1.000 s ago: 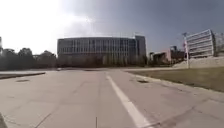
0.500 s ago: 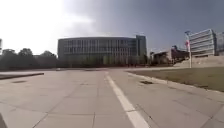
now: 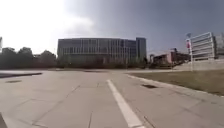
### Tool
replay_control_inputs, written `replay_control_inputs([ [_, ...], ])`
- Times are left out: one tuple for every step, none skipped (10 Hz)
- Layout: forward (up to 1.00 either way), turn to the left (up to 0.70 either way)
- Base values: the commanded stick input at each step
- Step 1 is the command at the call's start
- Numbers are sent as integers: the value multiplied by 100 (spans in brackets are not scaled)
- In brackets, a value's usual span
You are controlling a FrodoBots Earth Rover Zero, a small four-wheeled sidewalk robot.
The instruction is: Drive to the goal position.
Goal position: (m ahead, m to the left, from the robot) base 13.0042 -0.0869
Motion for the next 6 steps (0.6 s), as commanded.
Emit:
replay_control_inputs([
  [70, 0],
  [70, 0],
  [70, 0],
  [70, 0],
  [70, 0],
  [70, 0],
])
